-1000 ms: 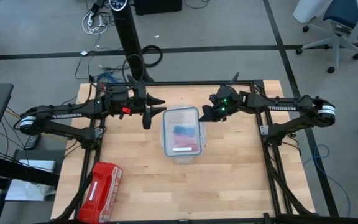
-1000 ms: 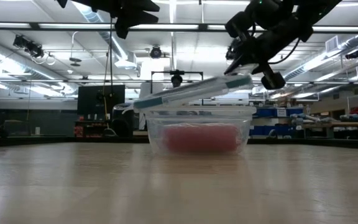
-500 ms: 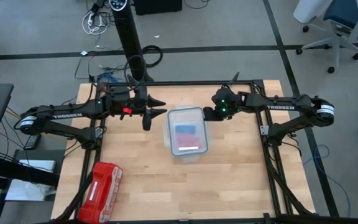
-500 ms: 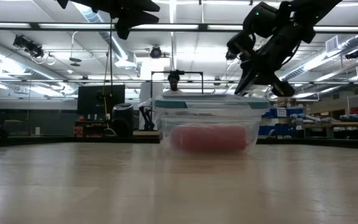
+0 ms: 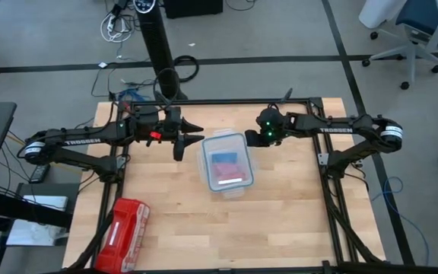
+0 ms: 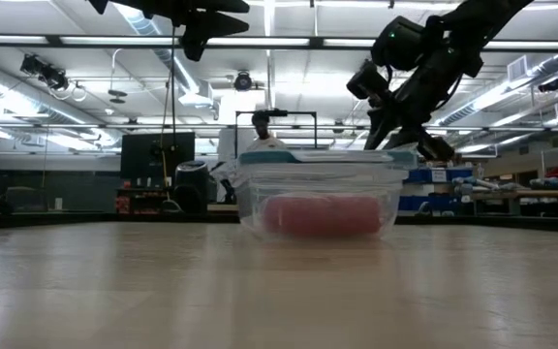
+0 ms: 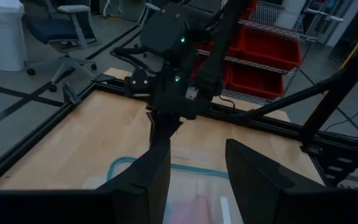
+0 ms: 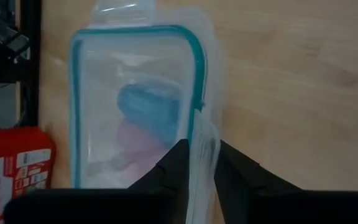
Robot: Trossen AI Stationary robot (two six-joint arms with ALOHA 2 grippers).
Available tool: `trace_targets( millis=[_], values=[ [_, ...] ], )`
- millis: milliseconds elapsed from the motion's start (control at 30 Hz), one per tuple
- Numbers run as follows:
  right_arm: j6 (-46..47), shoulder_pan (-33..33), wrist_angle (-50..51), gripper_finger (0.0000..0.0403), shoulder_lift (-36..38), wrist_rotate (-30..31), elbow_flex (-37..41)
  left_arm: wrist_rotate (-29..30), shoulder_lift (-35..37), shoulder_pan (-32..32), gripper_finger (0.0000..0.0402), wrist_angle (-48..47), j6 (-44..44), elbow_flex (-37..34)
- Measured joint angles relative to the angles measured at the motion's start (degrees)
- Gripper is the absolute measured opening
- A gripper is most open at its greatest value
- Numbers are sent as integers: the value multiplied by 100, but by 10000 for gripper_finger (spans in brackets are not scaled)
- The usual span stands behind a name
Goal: Roll bandage
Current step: Close the lid of the tupperware
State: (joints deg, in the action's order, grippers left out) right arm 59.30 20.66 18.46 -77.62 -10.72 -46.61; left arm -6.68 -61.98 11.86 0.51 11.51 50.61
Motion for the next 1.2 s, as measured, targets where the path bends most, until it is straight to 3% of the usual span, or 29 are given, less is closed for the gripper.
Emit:
trace_targets(
  millis=[300, 700, 800, 1000, 1100, 1200],
  values=[
    [2, 67, -428, 78, -161, 148, -1, -28, -69, 2, 157, -400, -22, 4],
    [-447, 515, -490, 77, -223, 177, -4, -312, -345, 0, 157, -751, 659, 4],
    [-588, 691, -507, 77, -133, -124, -4, -258, -345, 2, 157, -1111, 647, 4],
    [-1470, 600, -451, 77, 181, -1551, -199, 95, -490, 15, 157, -1995, 554, 4],
    [-1970, 159, -25, 77, 325, -1719, -407, 106, -567, 24, 157, -2054, 666, 4],
    [-2387, -351, 483, 77, 471, -1447, -631, 118, -649, 42, 157, -2000, 837, 4]
  ],
)
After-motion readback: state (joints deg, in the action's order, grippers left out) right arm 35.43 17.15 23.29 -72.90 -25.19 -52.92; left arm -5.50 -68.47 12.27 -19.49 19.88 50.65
